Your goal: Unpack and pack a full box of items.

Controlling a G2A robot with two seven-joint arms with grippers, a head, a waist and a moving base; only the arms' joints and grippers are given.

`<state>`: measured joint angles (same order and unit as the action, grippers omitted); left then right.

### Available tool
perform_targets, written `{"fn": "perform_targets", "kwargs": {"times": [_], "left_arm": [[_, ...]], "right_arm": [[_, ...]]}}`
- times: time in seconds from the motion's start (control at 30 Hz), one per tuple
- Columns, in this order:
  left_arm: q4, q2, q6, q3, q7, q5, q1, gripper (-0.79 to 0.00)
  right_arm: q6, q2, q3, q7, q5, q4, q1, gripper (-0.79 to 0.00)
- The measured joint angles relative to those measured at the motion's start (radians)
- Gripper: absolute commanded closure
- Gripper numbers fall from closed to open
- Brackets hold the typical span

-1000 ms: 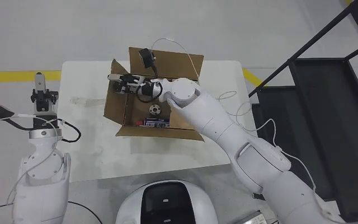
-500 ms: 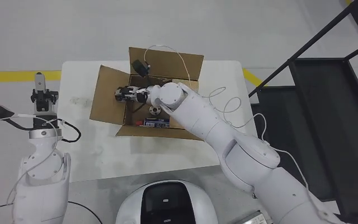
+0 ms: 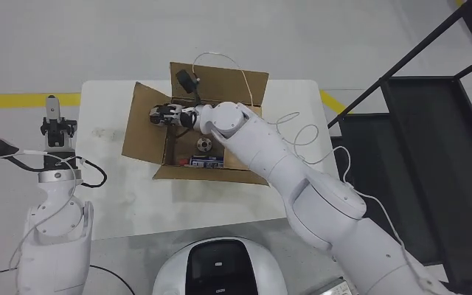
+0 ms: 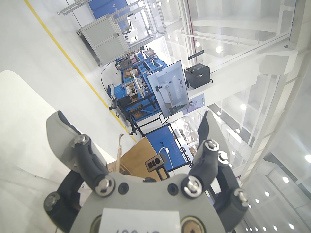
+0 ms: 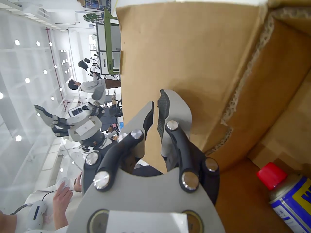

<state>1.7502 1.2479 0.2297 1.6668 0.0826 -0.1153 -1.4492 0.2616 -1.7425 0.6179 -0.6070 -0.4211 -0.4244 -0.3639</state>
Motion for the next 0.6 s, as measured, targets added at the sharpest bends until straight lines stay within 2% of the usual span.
{"fn": "perform_targets", "kwargs": {"times": [0.17,0.3,0.47,0.6], "left_arm": [[0.0,0.0,0.0,0.0,0.0,0.0,0.0,-0.785],[0.0,0.0,0.0,0.0,0.0,0.0,0.0,-0.785],[0.0,0.0,0.0,0.0,0.0,0.0,0.0,-0.785],[0.0,0.0,0.0,0.0,0.0,0.0,0.0,-0.785]], "right_arm": [[0.005,0.018,0.049,-0.04,-0.019,0.013,0.026,0.0],[-0.006,0.021,0.074,-0.054,-0.04,-0.026,0.006,0.0],[-0.026,-0.002,0.043,0.004,0.01,-0.063,-0.03,0.0],[-0.069,-0.033,-0.01,0.079,0.106,-0.034,-0.035,0.0]]}}
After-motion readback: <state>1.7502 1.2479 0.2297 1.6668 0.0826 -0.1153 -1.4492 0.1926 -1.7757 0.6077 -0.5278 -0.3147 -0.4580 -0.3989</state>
